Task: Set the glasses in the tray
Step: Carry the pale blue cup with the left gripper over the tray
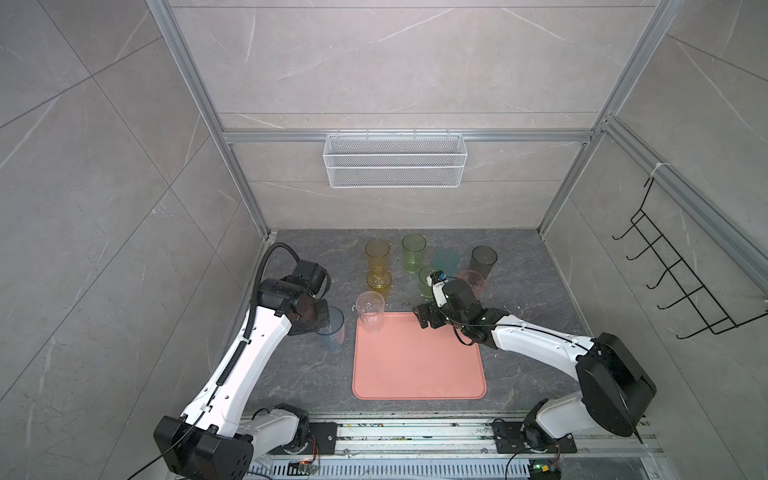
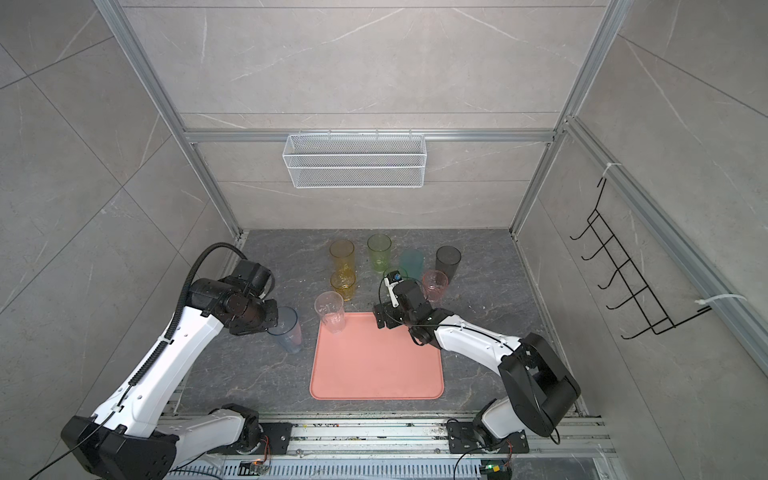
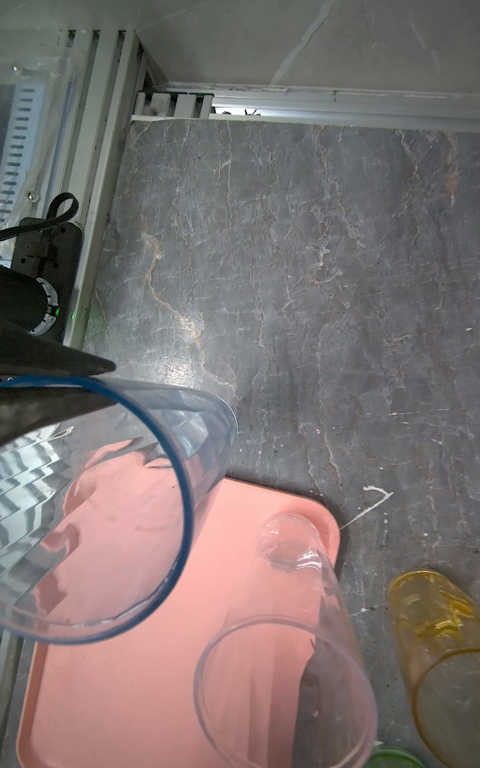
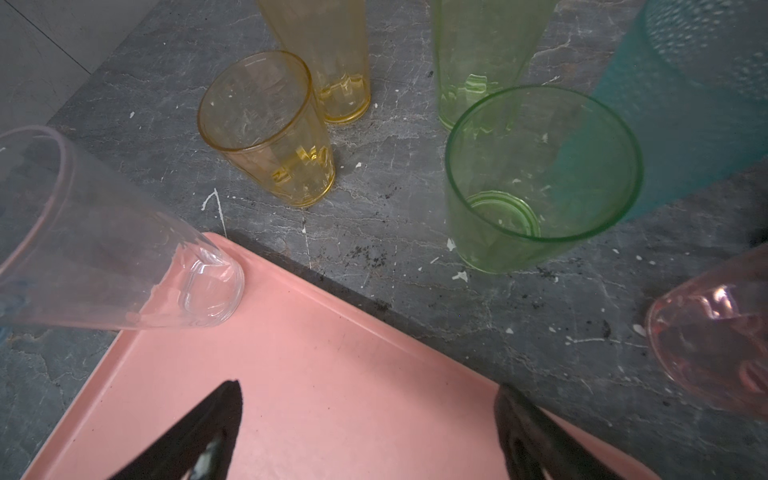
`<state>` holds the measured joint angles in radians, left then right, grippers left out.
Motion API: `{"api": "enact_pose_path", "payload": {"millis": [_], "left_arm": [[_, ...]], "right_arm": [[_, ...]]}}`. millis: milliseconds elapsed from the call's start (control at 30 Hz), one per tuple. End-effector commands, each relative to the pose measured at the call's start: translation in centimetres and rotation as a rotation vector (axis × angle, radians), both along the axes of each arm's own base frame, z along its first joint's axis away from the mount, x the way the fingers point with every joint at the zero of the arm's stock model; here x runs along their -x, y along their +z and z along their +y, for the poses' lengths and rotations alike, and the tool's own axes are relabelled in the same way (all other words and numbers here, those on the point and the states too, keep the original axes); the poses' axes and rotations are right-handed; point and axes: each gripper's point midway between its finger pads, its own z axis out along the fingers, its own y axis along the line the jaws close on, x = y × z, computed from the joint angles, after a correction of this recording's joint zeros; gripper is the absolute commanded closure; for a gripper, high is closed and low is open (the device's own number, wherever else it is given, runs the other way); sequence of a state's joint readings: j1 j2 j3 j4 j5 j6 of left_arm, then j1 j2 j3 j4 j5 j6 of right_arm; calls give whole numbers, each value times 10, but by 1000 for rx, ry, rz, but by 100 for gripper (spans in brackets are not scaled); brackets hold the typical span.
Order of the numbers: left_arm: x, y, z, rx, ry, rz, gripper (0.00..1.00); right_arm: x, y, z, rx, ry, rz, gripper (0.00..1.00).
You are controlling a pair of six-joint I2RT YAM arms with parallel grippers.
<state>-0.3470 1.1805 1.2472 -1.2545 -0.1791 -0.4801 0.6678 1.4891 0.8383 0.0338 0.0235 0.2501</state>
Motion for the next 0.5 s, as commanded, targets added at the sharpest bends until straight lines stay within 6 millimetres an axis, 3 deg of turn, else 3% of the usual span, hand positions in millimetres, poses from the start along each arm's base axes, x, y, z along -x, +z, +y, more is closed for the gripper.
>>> {"api": "enact_pose_path", "payload": {"millis": [0,467], "left_arm": [[10,0,-5,30,-1,3,100],[14,-5,-33,71,-94,-43,100]], "right_arm": [[-4,8,4,-1,-4,-20,4],[-5,8,3,7,-9,-26,4]]}}
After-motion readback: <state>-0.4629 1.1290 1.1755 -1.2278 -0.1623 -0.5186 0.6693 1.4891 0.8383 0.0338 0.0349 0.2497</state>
